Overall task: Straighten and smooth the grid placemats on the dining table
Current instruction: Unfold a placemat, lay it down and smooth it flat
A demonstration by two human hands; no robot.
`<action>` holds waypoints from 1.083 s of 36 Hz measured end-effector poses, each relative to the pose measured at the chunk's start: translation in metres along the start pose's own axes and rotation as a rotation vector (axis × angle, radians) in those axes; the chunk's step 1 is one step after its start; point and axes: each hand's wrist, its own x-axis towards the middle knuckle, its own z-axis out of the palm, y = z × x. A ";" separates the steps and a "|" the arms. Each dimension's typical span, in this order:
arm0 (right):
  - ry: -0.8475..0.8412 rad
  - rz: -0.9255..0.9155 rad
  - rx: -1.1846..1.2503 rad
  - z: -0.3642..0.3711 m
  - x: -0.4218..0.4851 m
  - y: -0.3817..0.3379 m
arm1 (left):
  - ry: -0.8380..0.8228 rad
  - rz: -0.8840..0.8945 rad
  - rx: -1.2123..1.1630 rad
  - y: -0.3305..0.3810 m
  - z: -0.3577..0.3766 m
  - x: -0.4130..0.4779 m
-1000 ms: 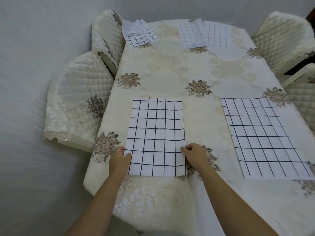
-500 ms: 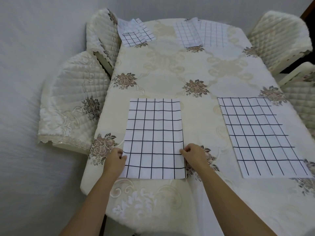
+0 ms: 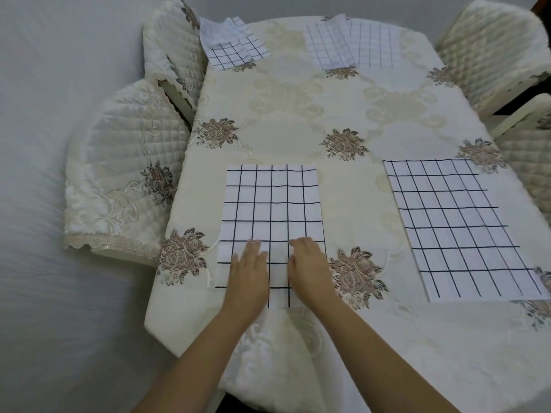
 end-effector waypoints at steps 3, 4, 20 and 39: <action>-0.075 -0.071 -0.139 0.025 0.001 -0.005 | -0.121 0.027 0.015 0.018 0.002 0.011; -0.115 -0.052 -0.172 0.030 0.000 -0.004 | -0.173 0.000 0.015 0.020 0.005 0.013; -0.092 0.140 -0.284 0.016 -0.010 0.062 | -0.139 -0.132 -0.011 -0.059 0.017 0.005; -0.143 0.095 -0.166 -0.012 -0.076 0.073 | -0.312 0.428 0.064 -0.024 0.017 -0.008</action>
